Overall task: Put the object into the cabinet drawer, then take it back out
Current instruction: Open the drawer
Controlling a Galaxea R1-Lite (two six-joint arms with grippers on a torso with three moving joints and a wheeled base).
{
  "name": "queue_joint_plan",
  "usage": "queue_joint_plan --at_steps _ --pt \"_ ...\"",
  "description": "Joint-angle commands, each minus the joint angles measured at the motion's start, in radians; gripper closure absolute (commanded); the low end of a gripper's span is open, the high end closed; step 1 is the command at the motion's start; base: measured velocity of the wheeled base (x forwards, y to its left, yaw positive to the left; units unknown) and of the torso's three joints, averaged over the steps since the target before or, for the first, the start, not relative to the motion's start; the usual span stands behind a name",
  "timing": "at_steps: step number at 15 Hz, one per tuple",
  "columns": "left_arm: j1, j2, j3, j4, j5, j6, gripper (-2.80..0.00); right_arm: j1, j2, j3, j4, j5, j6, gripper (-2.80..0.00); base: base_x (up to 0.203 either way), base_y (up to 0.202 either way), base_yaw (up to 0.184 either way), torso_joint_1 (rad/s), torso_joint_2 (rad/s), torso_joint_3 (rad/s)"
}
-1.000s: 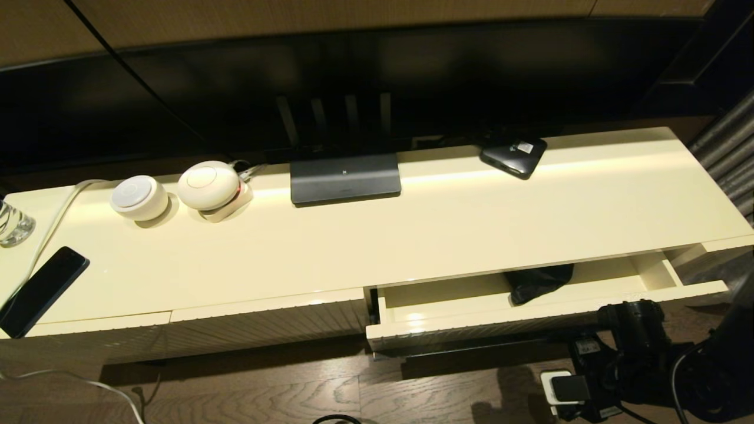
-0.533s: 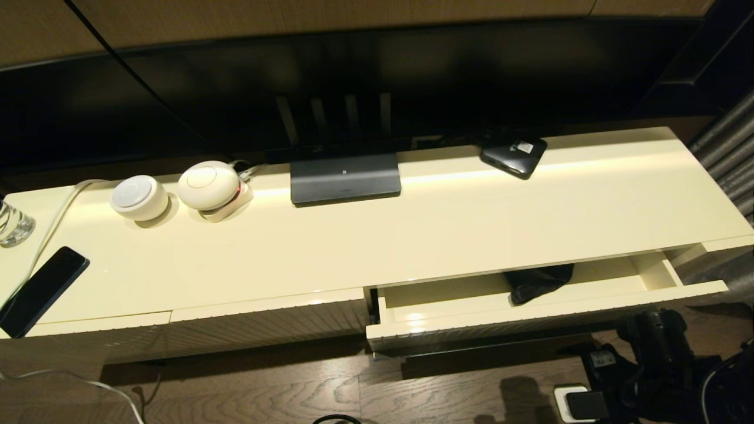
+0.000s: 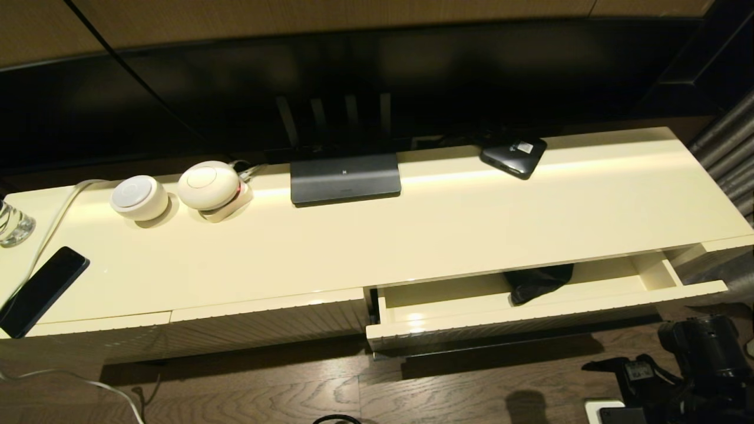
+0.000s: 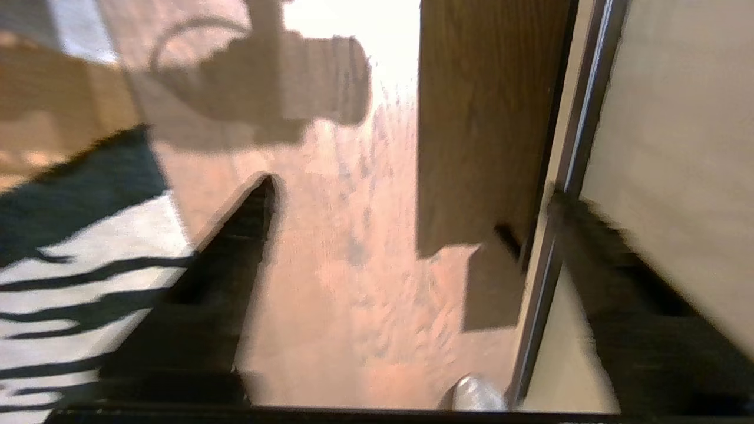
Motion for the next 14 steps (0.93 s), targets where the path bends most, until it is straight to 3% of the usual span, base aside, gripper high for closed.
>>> queue_joint_plan --at_steps 1,5,9,11,14 --pt "0.000 0.001 0.003 -0.001 0.000 0.000 0.00 0.002 -0.169 -0.002 0.106 0.000 0.050 0.00 0.000 0.000 0.000 0.000 0.00 0.000" --pt "0.000 0.001 0.003 -0.001 0.000 0.000 0.00 0.002 -0.352 -0.104 0.457 -0.006 0.197 0.00 0.000 0.000 0.000 0.000 0.00 0.000" --pt "0.000 0.001 0.003 -0.001 0.000 0.000 0.00 0.007 -0.510 -0.342 1.080 -0.002 0.313 0.00 0.000 0.000 0.000 0.000 0.00 0.000" --pt "0.000 0.001 0.003 -0.001 0.000 0.000 0.00 0.008 -0.529 -0.411 1.179 0.001 0.445 0.00 0.000 0.000 0.000 0.000 0.00 0.000" --pt "0.000 0.001 0.003 -0.001 0.000 0.000 0.00 0.005 -0.477 -0.527 1.200 0.009 0.679 0.00 0.000 0.000 0.000 0.000 0.00 0.000"
